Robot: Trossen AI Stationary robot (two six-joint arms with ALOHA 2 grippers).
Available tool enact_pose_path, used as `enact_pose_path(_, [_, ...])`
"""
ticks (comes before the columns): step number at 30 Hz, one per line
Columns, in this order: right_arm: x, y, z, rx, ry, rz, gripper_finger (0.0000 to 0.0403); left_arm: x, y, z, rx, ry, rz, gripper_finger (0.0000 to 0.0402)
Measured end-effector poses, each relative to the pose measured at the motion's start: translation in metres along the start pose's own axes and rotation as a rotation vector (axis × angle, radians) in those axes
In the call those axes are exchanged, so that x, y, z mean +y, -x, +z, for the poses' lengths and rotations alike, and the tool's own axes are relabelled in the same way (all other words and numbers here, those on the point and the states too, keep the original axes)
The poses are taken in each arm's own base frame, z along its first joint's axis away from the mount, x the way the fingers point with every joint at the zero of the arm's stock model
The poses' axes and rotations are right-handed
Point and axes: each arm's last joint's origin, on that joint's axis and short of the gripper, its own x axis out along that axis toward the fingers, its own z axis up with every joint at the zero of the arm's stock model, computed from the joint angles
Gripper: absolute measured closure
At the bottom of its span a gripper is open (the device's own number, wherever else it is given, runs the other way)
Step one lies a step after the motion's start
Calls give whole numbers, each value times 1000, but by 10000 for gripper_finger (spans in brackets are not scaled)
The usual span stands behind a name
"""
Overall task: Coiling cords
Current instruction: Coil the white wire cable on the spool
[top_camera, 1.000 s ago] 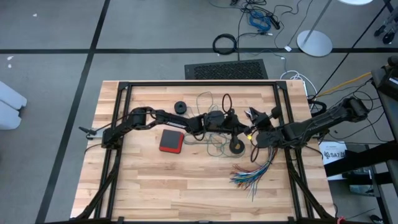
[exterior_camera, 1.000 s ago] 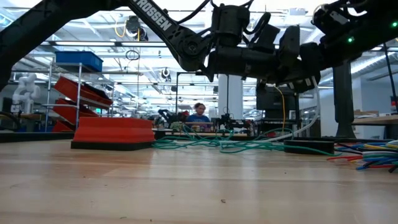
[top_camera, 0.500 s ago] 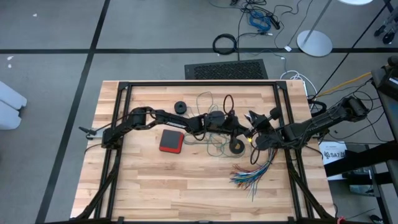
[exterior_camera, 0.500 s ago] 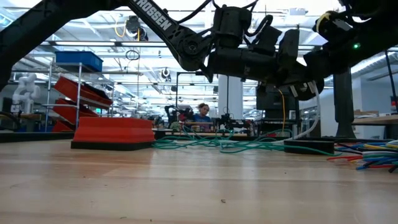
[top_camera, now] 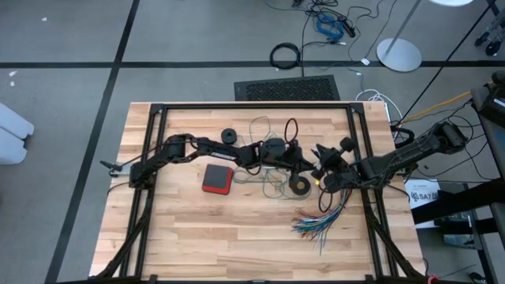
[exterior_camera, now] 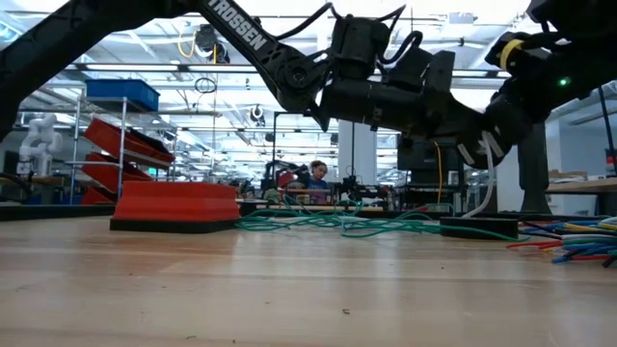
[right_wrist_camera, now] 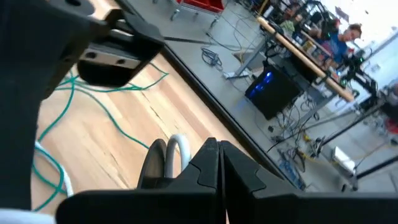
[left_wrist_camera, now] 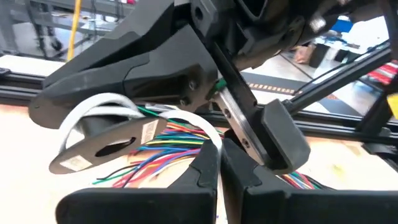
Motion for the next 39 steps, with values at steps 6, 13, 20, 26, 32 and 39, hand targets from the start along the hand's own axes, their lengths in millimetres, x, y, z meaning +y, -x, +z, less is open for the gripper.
enact_pose_path(6, [2, 2, 0, 6, 60, 44, 403, 7, 3, 1, 5, 52, -56, 400])
enact_pose_path(13, [4, 2, -1, 25, 99, 104, 403, 13, 5, 2, 16, 102, -111, 400])
enact_pose_path(20, [6, 6, -1, 24, 109, 164, 403, 18, 7, -2, 73, 141, -165, 400])
enact_pose_path(26, [4, 13, -1, 3, 75, 211, 403, 31, 13, -3, 113, 204, -234, 400])
enact_pose_path(32, [-1, 22, 2, -31, 47, 251, 403, 40, 17, -3, 135, 239, -291, 400])
enact_pose_path(39, [-2, 27, 0, -13, 33, 359, 403, 50, 23, -2, 150, 273, -337, 400])
